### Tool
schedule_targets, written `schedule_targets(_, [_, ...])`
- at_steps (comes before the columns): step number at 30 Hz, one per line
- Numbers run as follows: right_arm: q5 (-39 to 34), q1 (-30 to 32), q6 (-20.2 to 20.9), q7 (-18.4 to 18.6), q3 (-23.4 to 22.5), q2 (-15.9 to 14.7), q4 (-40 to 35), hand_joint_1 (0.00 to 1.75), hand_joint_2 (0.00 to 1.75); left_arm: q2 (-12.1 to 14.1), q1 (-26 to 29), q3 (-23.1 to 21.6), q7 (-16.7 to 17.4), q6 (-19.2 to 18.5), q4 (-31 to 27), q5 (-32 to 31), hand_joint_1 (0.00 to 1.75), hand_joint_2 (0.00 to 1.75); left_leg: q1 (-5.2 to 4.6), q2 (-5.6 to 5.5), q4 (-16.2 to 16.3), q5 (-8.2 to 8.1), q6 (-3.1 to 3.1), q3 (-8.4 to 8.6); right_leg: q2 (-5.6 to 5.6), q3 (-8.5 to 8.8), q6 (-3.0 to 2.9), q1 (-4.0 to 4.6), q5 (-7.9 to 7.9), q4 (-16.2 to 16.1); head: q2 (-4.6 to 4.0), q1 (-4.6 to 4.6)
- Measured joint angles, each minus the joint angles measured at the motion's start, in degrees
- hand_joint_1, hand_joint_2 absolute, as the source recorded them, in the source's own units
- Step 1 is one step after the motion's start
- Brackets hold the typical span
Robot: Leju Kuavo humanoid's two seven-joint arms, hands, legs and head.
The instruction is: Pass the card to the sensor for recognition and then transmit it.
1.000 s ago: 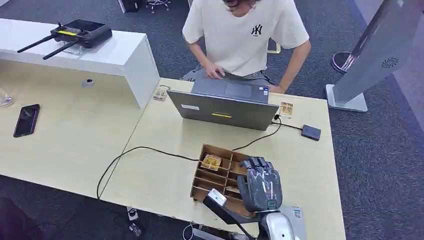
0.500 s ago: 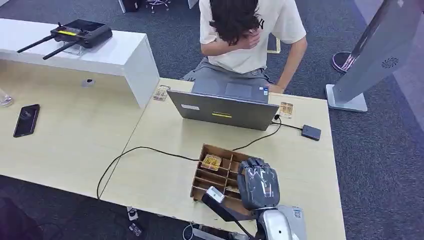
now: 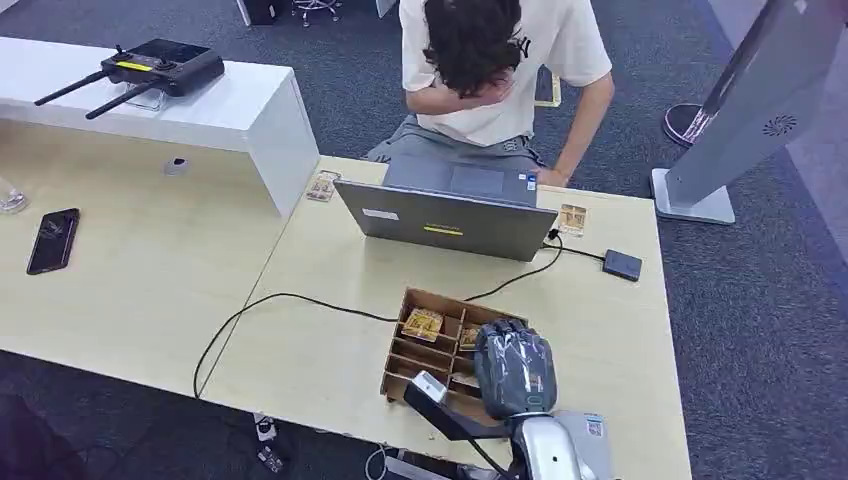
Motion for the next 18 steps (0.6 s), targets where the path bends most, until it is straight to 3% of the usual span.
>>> schedule_targets(9, [0.22,-0.28,1.55,0.31,0.00,0.22,0.09,1.06,1.75,0.00,0.03,0.00,0.02,0.00,0.00,0.31,0.00,0.00,0.00,0.00,0.00,0.00,0.00,0.00,0.00,0.00,0.00,0.00,0.00,0.00,0.00,0.02])
schedule_targets(13, [0.22,-0.47,2.34,0.66,0.00,0.22,-0.22,0.91,1.75,0.00,0.06,0.00,0.02,0.00,0.00,0.35,0.00,0.00,0.00,0.00,0.00,0.00,0.00,0.00,0.00,0.00,0.00,0.00,0.00,0.00,0.00,0.02])
schedule_targets(18, [0.22,-0.72,2.93,0.68,0.00,0.24,-0.22,0.91,1.75,0.00,0.06,0.00,0.09,0.00,0.00,0.52,0.00,0.00,0.00,0.00,0.00,0.00,0.00,0.00,0.00,0.00,0.00,0.00,0.00,0.00,0.00,0.00])
